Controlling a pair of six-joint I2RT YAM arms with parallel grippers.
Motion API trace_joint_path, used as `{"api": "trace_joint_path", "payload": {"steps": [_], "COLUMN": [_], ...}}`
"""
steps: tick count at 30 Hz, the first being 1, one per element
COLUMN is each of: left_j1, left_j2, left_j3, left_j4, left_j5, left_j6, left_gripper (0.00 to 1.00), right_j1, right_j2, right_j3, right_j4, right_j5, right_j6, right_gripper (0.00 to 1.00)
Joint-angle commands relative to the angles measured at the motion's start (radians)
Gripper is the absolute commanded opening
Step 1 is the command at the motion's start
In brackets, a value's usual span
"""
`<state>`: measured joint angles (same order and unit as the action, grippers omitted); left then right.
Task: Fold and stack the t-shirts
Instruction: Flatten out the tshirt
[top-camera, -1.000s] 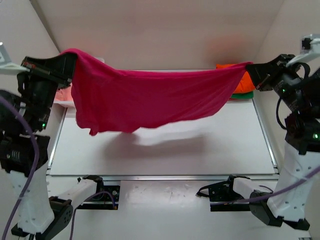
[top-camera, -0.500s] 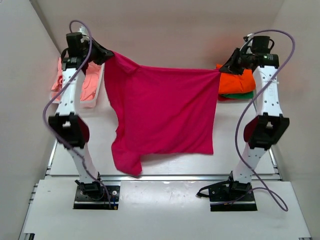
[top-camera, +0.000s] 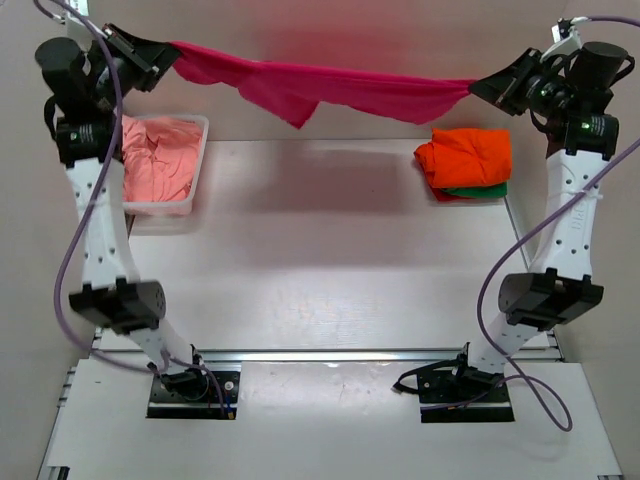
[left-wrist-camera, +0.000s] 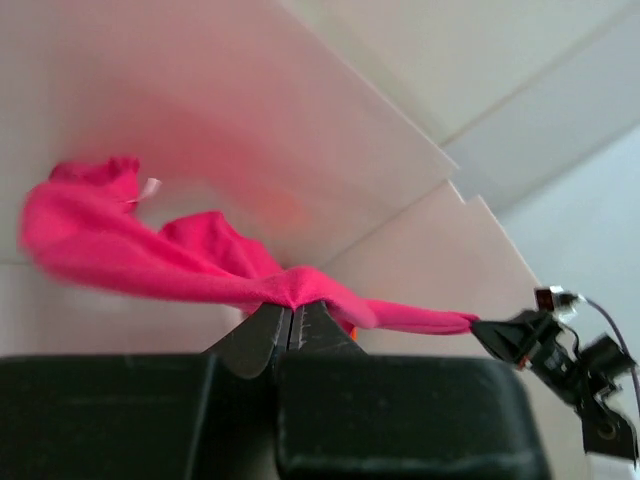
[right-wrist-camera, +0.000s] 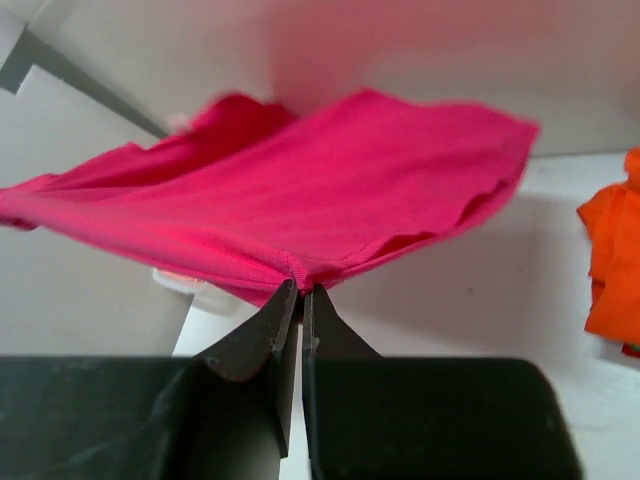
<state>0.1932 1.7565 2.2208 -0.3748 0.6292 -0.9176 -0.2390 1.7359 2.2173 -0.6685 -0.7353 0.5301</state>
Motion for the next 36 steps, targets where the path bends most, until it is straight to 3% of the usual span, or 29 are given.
{"api": "trace_joint_path", "payload": {"steps": [1, 5, 10, 13, 17, 22, 25, 29, 32, 36], "left_j1": [-0.037, -0.078, -0.214, -0.332, -0.431, -0.468, -0.45, -0.426, -0.419, -0.434], "left_j2": [-0.162, -0.429, -0.803, -0.981, -1.159, -1.341, -1.452, -1.528, -1.545, -1.436], "left_j3": [-0.175, -0.638, -1.285, -1.566, -1.84, -1.969, -1.984, -1.978, -1.969, -1.923], "left_j4": [-0.003, 0.043, 0.054, 0.022, -0.032, -0.143, -0.267, -0.386, -0.336, -0.207], "left_j5": [-0.036, -0.065, -0.202, -0.316, -0.315, -0.269, -0.234, -0.201, -0.188, -0.238], "left_j6": [0.092, 0.131, 0.154, 0.126, 0.06, -0.004, 0.011, 0.013, -0.041, -0.055], "left_gripper": [0.0, 0.0, 0.0, 0.0, 0.0, 0.0, 0.0, 0.0, 0.0, 0.0], "right_j1": [-0.005, 0.006, 0.046, 0.121, 0.171, 0.225, 0.325, 0.204, 0.159, 0.187], "right_j2": [-0.041, -0.146, -0.355, -0.452, -0.576, -0.688, -0.72, -0.696, -0.71, -0.673], "right_j3": [-0.147, -0.382, -0.894, -1.136, -1.419, -1.6, -1.564, -1.57, -1.581, -1.552], "right_j4": [0.029, 0.032, 0.138, 0.132, 0.106, -0.005, -0.103, -0.169, -0.164, -0.152], "right_j5": [-0.007, 0.057, 0.152, 0.273, 0.358, 0.45, 0.552, 0.441, 0.41, 0.445], "right_j6": [-0.033, -0.113, -0.168, -0.193, -0.142, -0.09, -0.047, -0.082, -0.116, -0.136], "right_gripper": [0.0, 0.0, 0.0, 0.0, 0.0, 0.01, 0.0, 0.0, 0.0, 0.01]}}
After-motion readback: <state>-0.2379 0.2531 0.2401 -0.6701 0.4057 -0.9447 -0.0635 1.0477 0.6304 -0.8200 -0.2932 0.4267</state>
